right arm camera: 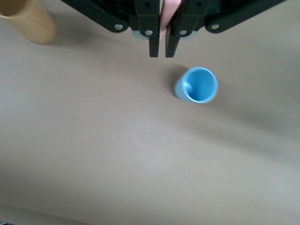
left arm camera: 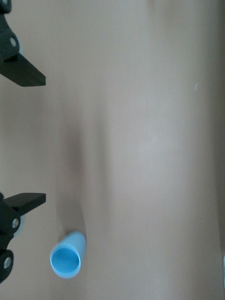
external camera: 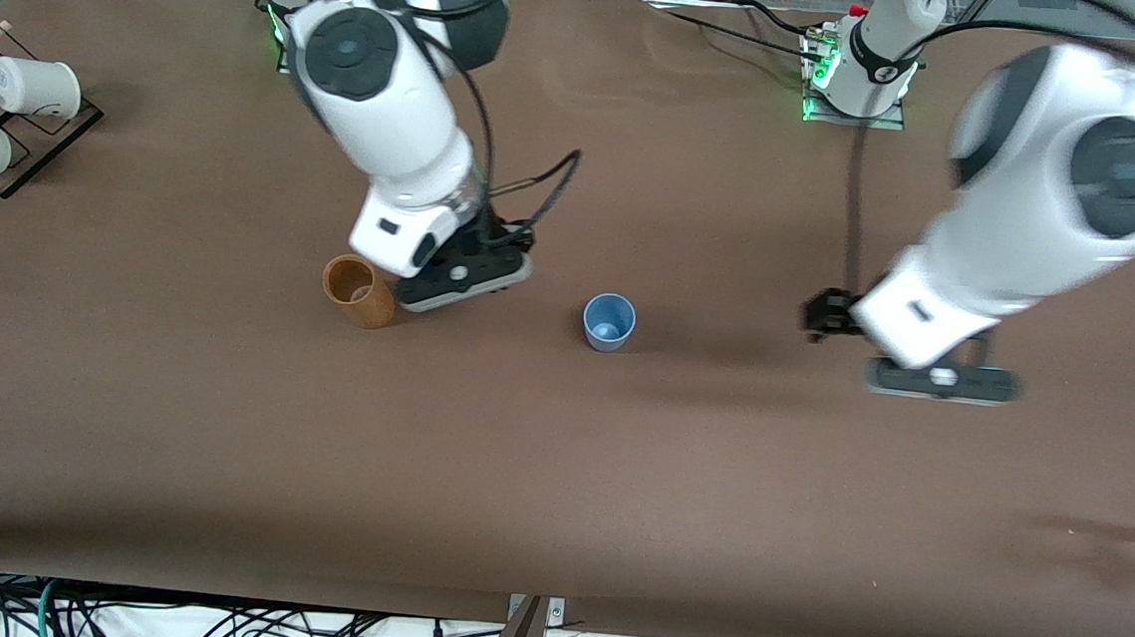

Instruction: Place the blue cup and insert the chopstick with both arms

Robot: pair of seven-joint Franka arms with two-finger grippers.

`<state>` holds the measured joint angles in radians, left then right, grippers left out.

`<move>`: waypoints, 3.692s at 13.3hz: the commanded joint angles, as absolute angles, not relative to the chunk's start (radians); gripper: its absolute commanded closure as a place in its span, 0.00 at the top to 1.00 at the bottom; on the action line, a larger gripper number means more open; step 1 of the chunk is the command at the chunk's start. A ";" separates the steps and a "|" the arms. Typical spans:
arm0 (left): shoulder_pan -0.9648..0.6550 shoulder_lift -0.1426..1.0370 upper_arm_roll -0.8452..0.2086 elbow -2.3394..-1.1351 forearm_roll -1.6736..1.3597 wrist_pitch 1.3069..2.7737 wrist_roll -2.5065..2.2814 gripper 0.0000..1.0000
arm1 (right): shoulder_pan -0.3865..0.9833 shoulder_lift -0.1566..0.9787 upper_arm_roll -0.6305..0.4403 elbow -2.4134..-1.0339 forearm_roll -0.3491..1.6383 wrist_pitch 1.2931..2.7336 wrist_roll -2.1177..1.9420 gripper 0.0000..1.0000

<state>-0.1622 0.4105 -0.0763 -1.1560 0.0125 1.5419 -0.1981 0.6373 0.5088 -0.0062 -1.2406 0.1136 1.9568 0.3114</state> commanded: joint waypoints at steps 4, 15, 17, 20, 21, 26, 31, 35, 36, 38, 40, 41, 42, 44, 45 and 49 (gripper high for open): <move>0.017 0.184 -0.034 -1.369 -0.008 1.503 0.078 1.00 | 0.759 0.613 -0.015 -1.206 0.109 2.114 0.551 0.00; 0.052 0.135 -0.040 -1.465 -0.029 1.505 0.051 1.00 | 0.776 0.678 -0.018 -1.207 0.044 2.192 0.563 0.00; 0.049 0.135 -0.040 -1.463 -0.029 1.505 0.049 1.00 | 0.776 0.689 -0.020 -1.207 0.044 2.215 0.563 0.00; 0.051 0.137 -0.038 -1.462 -0.029 1.506 0.058 1.00 | 0.776 0.699 -0.020 -1.207 0.043 2.227 0.563 0.02; 0.051 0.137 -0.040 -1.460 -0.029 1.506 0.058 1.00 | 0.776 0.703 -0.020 -1.207 0.043 2.230 0.563 0.50; 0.049 0.153 -0.040 -1.442 -0.029 1.506 0.058 1.00 | 0.765 0.670 -0.057 -1.200 0.048 2.067 0.546 1.00; 0.051 0.155 -0.040 -1.442 -0.031 1.506 0.060 1.00 | 0.608 0.557 -0.077 -1.189 0.058 1.804 0.380 1.00; 0.049 0.155 -0.040 -1.442 -0.031 1.508 0.060 1.00 | 0.479 0.387 -0.112 -1.320 0.133 1.691 0.169 1.00; 0.049 0.155 -0.040 -1.442 -0.031 1.508 0.060 1.00 | 0.477 0.330 -0.132 -1.392 0.136 1.690 0.152 1.00; 0.048 0.155 -0.040 -1.442 -0.031 1.508 0.060 1.00 | 0.476 0.173 -0.146 -1.574 0.129 1.701 0.146 1.00; 0.048 0.155 -0.040 -1.440 -0.032 1.508 0.060 1.00 | 0.425 0.045 -0.138 -1.688 0.123 1.694 0.138 1.00; 0.048 0.155 -0.040 -1.442 -0.032 1.508 0.060 1.00 | 0.384 0.005 -0.117 -1.715 0.111 1.684 0.126 1.00; 0.048 0.155 -0.040 -1.442 -0.032 1.508 0.058 1.00 | 0.341 -0.021 -0.091 -1.723 0.091 1.663 0.080 1.00; 0.049 0.155 -0.040 -1.442 -0.046 1.508 0.060 1.00 | 0.279 -0.041 -0.060 -1.723 0.046 1.644 0.005 1.00; 0.051 0.156 -0.040 -1.442 -0.046 1.508 0.060 1.00 | 0.241 -0.043 -0.032 -1.723 0.038 1.638 -0.014 1.00; 0.051 0.156 -0.040 -1.442 -0.046 1.508 0.060 1.00 | 0.210 -0.041 0.012 -1.712 -0.018 1.617 -0.003 1.00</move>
